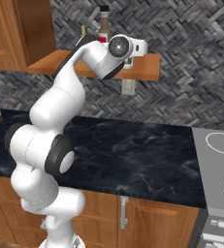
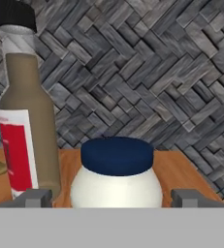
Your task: Pick the mayonnaise and syrup bottle from the counter and place them in the cabinet.
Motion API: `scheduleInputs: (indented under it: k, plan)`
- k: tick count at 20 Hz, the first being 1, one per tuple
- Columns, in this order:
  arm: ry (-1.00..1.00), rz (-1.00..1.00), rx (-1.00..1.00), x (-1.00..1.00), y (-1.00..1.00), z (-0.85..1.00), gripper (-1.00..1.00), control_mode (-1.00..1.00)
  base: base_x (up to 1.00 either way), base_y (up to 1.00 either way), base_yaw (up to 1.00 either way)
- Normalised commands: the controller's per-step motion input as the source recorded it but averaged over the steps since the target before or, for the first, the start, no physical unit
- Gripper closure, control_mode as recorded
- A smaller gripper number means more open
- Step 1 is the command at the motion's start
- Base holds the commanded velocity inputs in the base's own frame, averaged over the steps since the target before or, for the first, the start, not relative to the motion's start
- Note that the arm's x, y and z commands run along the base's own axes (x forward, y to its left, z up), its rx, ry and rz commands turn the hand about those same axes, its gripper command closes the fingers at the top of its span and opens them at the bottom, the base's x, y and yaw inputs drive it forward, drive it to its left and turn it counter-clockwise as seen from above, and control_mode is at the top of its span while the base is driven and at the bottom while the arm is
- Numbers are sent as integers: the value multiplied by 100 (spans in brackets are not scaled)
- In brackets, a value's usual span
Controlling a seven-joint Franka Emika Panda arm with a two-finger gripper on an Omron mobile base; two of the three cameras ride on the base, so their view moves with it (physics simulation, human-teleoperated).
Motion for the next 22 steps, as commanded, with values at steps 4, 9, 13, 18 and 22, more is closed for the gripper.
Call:
scheduleInputs:
  k: [4,9,13,18,22]
  plan:
    - [3,0,0,-41,-11,8,-100,-100,0,0,0]
    - [0,0,-2,-88,-34,-18,-100,-100,0,0,0]
    - [0,2,-1,-100,-47,-66,-100,-100,0,0,0]
    - [0,3,-2,-100,-49,-98,-100,-100,0,0,0]
    - [0,2,-3,-100,-49,-100,-100,-100,0,0,0]
